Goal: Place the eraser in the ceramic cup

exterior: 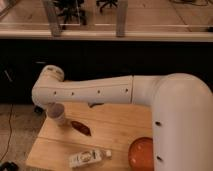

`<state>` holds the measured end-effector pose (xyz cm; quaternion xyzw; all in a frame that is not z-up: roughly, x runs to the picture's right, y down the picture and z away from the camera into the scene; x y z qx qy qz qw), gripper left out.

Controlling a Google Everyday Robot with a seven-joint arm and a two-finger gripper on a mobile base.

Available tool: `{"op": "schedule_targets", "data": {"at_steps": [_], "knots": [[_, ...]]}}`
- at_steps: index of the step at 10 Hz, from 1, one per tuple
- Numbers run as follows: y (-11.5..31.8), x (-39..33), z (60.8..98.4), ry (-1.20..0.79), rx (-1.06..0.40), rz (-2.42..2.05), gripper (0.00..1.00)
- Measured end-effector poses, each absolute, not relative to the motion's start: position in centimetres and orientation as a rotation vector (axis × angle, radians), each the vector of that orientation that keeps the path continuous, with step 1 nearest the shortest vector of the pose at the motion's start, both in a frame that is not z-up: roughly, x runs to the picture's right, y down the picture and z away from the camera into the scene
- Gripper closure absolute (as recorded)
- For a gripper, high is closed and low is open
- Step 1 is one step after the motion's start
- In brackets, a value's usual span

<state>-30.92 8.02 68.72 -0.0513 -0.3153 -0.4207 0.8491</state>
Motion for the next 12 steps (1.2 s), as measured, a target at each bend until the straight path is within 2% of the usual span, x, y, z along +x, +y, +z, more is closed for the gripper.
{"op": "schedule_targets", "data": {"at_steps": [7,12], "knots": [[8.4,-31.5,67.3,-0.723,-0.021,-0.737,1.0],[6.7,-30.8,69.8,-0.833,0.028,-0.608,1.0]]}}
